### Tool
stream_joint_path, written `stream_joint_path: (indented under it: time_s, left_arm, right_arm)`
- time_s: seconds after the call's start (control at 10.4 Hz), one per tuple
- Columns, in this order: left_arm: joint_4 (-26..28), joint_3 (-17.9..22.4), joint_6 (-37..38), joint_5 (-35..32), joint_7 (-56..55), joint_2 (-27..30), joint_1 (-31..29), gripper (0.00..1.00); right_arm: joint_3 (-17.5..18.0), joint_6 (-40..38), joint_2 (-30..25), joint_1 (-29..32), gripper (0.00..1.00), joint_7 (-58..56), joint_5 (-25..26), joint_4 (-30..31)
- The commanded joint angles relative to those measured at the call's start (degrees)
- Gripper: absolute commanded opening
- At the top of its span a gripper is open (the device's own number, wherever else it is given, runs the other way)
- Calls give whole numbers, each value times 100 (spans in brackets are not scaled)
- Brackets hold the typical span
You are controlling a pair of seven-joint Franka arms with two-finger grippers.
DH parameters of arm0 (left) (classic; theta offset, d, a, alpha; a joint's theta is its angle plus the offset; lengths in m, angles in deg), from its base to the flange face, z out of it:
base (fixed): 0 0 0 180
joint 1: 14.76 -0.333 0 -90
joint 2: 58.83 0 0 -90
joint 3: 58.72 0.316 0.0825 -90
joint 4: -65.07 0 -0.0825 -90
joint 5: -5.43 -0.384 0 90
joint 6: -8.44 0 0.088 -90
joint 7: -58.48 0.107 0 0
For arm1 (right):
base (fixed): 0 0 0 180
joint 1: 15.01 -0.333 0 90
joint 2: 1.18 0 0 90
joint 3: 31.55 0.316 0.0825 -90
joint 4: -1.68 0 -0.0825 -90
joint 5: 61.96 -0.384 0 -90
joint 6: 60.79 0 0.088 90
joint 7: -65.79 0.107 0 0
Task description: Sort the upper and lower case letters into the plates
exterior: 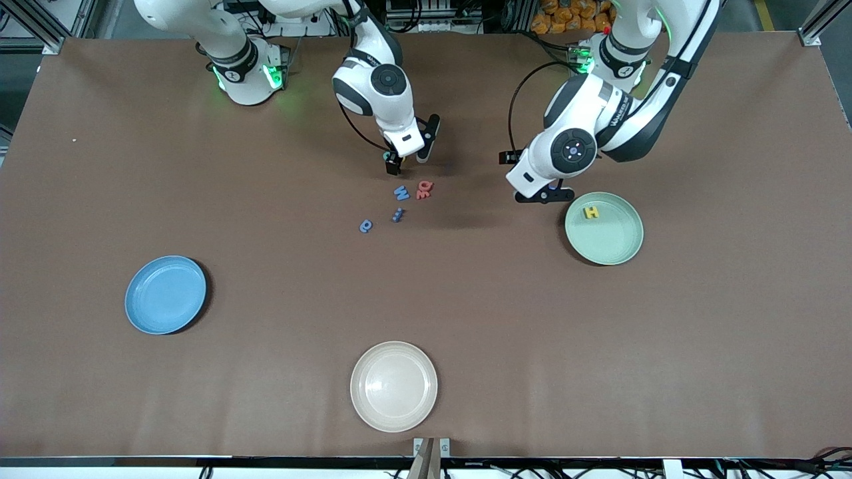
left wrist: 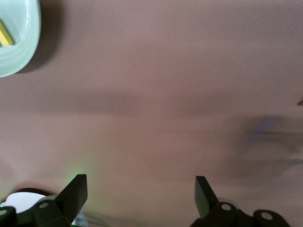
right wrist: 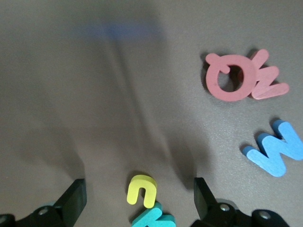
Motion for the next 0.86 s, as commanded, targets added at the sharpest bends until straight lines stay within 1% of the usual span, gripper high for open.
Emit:
stream_joint_path:
  time_s: [0.0,0.1,0.38,0.58,0.77]
  left_arm:
    - [-133,-183,121,151,-392,23,11,100]
    - [-211,-280,138,143,-559,31,11,100]
    - [-309,-307,252,143,-657,14,37,100]
    - [-440,-307,349,143,-761,-30,81,100]
    - [-449,-307,349,143,-789,-39,134,100]
  right_arm:
    - [3,106,-11,-53,100,192,141,98]
    - [3,115,-11,-79,100,357,315,115]
    - [3,115,-20,-88,100,1804,1552,107]
    - [12,115,-11,-79,100,2002,1626,89]
    - [3,237,24,-70,100,2037,1626,89]
